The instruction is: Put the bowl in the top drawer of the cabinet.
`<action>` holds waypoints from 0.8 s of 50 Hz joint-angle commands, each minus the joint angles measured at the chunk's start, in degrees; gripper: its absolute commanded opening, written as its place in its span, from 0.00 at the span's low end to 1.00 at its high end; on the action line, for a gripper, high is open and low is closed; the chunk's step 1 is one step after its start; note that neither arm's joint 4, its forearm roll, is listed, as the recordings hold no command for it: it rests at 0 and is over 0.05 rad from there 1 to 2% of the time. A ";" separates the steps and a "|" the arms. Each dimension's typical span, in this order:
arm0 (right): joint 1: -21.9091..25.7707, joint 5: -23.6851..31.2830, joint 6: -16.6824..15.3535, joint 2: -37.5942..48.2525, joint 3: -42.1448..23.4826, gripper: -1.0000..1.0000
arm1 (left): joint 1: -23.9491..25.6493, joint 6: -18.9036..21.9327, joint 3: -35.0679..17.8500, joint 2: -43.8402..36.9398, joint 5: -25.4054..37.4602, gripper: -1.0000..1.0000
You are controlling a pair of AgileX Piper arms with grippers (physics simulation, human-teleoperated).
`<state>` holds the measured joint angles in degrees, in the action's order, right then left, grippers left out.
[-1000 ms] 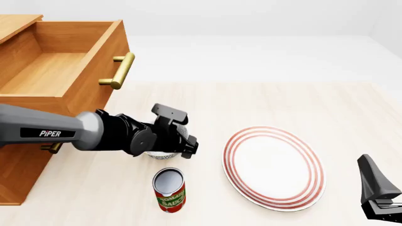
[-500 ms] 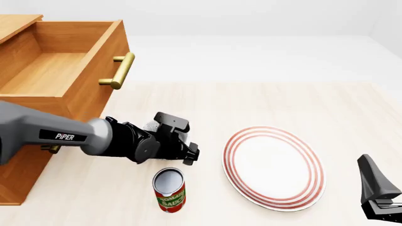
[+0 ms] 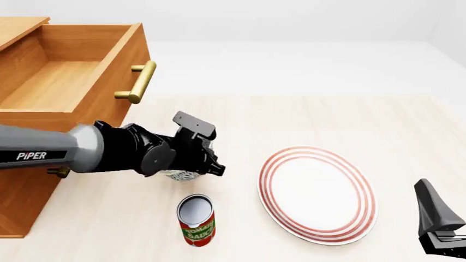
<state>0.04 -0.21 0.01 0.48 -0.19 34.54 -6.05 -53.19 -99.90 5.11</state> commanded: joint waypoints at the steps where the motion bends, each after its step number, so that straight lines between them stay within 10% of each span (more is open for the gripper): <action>1: 0.00 0.00 -0.01 0.00 0.00 1.00 | -2.22 7.73 -5.85 11.05 12.57 0.00; 40: -0.01 0.00 -0.02 0.00 0.00 1.00 | 1.05 19.54 -36.32 15.64 34.36 0.00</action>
<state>0.04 -0.21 0.01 0.48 -0.19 35.32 10.44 -81.51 -84.88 35.05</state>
